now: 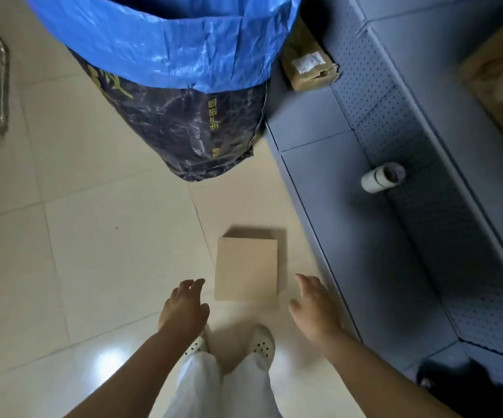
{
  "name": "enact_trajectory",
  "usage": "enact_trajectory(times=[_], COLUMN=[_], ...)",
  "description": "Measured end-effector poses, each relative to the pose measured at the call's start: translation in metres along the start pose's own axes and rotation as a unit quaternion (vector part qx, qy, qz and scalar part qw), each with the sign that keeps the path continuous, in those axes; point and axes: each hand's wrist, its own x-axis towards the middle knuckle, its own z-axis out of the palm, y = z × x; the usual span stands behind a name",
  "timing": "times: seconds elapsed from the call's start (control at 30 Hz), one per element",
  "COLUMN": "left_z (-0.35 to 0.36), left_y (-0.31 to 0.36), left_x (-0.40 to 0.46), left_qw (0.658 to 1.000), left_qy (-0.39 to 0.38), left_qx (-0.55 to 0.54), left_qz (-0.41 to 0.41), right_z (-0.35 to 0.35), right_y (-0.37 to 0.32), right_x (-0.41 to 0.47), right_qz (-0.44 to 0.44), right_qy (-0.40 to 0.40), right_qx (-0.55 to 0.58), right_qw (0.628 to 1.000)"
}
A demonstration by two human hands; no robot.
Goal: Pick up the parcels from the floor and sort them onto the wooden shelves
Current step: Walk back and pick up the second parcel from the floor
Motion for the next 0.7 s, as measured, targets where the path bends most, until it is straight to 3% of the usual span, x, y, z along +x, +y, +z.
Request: enact_trajectory(times=[0.43,0.7], left_z=[0.152,0.215], left_y=[-0.05,-0.069], left_x=[0.215,0.292], left_qw=[0.998,0.982], left_qy=[-0.033,-0.072], left_qx=[-0.038,-0.142], left_qz=[-0.038,-0.097], right_z=[0.183,0.245], right_y=[0.049,0.073], right_x=[0.201,0.277], right_qz=[0.099,0.158], right_qy=[-0.064,-0.066], right_qx=[0.095,0.131], right_qw=[0.988,0.977])
